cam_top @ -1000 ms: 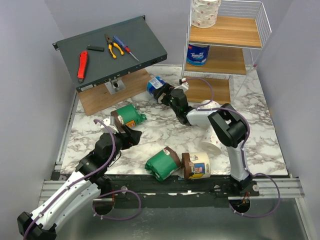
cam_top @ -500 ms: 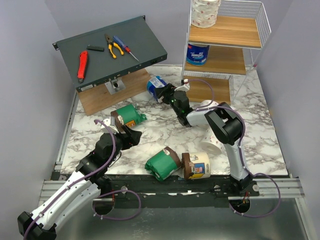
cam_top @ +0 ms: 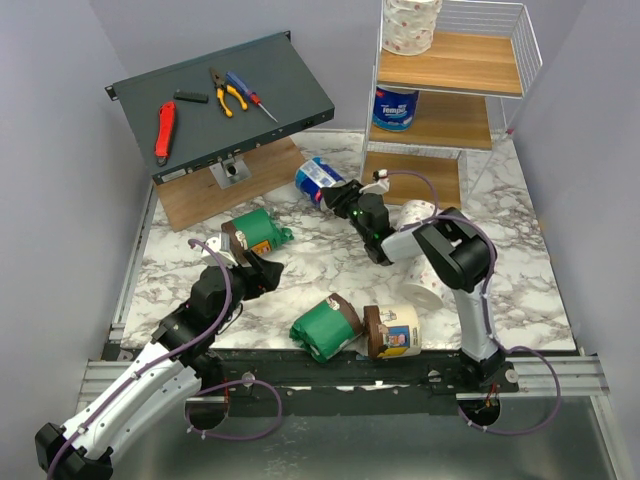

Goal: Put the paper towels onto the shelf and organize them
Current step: Adjust the paper towel at the center of the board.

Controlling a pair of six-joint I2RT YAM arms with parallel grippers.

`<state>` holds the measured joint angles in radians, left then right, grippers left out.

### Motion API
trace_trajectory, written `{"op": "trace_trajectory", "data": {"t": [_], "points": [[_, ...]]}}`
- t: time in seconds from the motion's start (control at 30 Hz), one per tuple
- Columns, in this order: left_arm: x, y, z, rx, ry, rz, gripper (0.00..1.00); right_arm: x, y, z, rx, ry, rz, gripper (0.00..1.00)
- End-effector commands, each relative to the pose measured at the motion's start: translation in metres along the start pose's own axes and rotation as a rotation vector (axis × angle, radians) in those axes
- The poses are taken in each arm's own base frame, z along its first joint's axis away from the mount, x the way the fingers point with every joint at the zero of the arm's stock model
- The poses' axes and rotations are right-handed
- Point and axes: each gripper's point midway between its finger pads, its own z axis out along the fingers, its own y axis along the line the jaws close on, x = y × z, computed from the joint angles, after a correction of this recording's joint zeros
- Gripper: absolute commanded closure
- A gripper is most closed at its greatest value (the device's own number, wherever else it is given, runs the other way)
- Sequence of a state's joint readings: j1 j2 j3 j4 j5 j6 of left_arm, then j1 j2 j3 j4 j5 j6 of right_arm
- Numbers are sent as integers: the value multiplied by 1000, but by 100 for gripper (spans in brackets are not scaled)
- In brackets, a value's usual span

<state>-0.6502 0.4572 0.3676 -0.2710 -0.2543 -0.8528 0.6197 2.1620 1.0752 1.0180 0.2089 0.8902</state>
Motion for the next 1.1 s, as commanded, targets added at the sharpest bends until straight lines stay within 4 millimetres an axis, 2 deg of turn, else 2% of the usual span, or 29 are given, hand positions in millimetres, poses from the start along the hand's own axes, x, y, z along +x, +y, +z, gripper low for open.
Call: {"op": "trace_trajectory", "data": {"t": [0.0,0.23,0.4,0.7,0.9,1.07], "points": [[-1,2,1,-3,-13,10,22,-24,21,-18,-55,-45,8,62],[-2,0,0,3,-20,9,22,-38,35,-51,-67,-14,-31,66],[-5,-2,0,9,-29,8,22,-41,46,-74,-43,96,-152,66],[-6,-8,2,28,-26,10,22,-50,47,-124,55,280,-390,69],[-7,-11,2,34,-21,12,22,-47,33,-161,155,451,-615,68],[-6,-13,4,33,-13,-3,22,-49,33,-175,185,549,-723,67]]}}
